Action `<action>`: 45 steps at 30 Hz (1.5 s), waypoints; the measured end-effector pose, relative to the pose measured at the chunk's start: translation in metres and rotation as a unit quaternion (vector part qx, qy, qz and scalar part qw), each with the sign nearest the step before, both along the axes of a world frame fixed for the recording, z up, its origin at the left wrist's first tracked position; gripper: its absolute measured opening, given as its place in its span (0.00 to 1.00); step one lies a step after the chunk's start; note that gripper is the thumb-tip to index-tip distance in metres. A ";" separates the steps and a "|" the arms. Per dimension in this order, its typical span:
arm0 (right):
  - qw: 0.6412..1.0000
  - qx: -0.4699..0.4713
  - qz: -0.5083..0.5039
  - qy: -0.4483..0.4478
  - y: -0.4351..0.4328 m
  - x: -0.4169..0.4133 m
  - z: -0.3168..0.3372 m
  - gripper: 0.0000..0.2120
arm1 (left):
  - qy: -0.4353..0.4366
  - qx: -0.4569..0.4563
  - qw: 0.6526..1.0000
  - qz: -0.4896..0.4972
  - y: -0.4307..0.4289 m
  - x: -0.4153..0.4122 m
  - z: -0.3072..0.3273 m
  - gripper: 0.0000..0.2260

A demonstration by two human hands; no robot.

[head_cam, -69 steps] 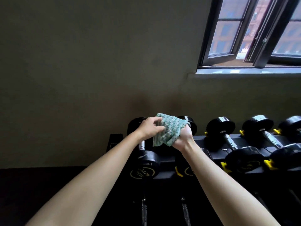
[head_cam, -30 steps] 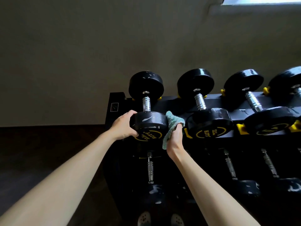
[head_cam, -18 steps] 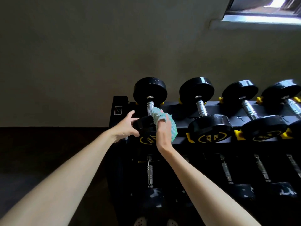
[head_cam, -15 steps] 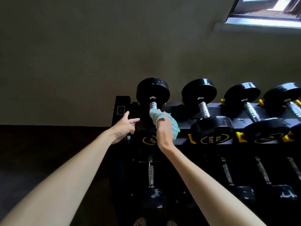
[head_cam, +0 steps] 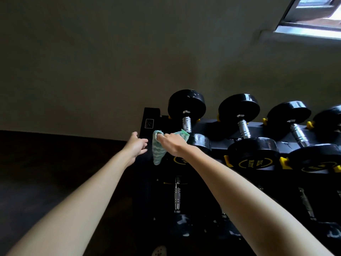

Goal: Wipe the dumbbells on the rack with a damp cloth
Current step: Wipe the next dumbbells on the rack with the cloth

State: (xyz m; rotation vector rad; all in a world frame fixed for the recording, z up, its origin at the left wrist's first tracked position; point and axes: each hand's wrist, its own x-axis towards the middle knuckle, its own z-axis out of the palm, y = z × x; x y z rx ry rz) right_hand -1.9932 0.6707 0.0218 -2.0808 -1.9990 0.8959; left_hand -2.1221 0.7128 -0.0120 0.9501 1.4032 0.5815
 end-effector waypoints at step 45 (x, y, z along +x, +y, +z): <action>0.714 -0.002 -0.428 0.554 -0.076 0.177 -0.010 0.14 | 0.143 0.281 0.948 -0.049 -0.092 0.120 0.029 0.17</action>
